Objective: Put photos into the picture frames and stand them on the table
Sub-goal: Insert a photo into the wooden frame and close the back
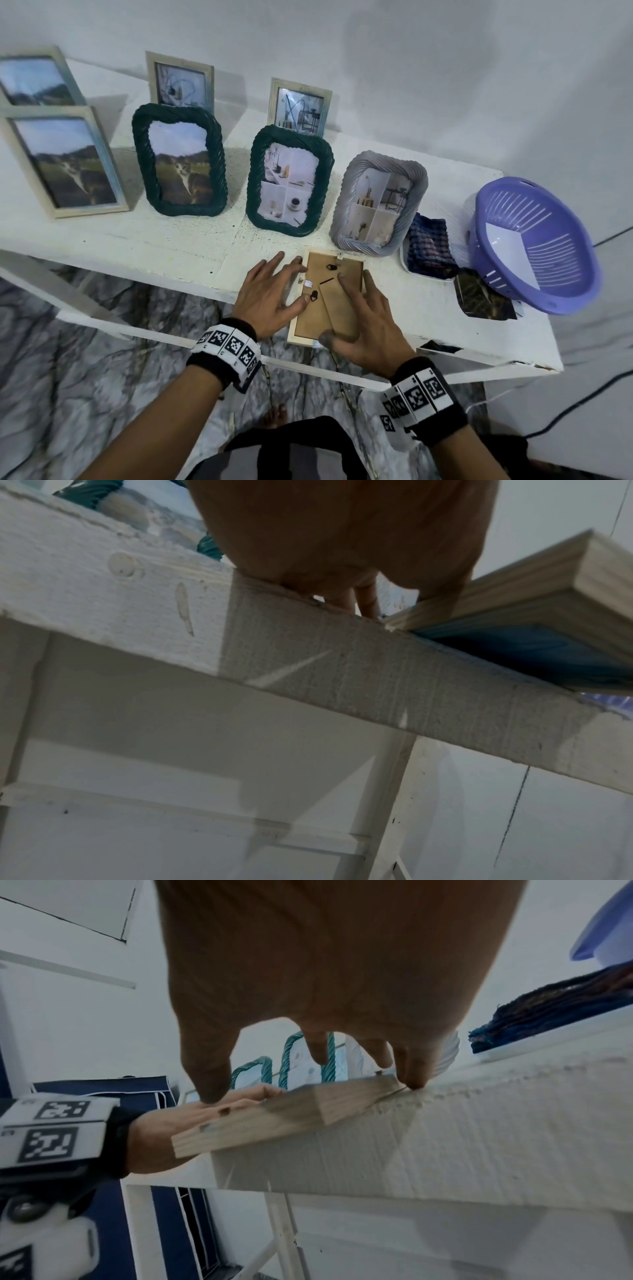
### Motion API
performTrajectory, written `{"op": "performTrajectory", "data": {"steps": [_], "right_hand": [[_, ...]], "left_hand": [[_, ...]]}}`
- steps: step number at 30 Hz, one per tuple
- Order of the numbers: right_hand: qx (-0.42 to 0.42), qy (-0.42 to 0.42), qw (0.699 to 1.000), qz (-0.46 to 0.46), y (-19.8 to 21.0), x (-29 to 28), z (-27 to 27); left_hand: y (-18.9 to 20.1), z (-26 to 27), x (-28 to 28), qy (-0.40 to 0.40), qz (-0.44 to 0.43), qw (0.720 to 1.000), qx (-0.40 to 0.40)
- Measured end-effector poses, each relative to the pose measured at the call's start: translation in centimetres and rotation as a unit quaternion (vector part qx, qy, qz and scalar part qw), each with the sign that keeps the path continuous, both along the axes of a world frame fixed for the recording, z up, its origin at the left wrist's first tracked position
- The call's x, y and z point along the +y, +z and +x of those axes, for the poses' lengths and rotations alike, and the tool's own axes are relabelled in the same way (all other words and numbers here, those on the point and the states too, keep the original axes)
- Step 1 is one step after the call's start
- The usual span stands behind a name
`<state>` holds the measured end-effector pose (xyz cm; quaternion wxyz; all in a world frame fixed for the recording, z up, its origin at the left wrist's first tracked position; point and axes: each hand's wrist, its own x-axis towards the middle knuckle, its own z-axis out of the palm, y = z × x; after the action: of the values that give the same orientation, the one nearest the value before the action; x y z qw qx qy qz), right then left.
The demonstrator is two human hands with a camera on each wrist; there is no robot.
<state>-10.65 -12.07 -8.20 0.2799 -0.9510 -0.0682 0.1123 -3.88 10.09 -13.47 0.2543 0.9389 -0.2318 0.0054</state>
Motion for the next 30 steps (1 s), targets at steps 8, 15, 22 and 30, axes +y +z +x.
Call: {"op": "performTrajectory", "data": {"steps": [8,15,22,30], "right_hand": [[-0.059,-0.005,0.997,-0.045,-2.8,1.2,-0.7],[-0.06,-0.061,0.996,-0.025,-2.5,2.0,-1.0],[-0.048,-0.079,0.995,0.049,-2.1,1.6,-0.8],[-0.028,-0.111,0.986,0.119,-0.9,0.5,-0.5]], "left_hand": [[0.0,0.0,-0.1,0.002,-0.006,1.0,-0.002],[0.2,-0.1,-0.1,0.005,-0.011,1.0,0.008],[0.4,-0.1,-0.1,0.009,-0.01,1.0,0.012],[2.5,-2.6,-0.1,0.101,-0.149,0.983,0.031]]}}
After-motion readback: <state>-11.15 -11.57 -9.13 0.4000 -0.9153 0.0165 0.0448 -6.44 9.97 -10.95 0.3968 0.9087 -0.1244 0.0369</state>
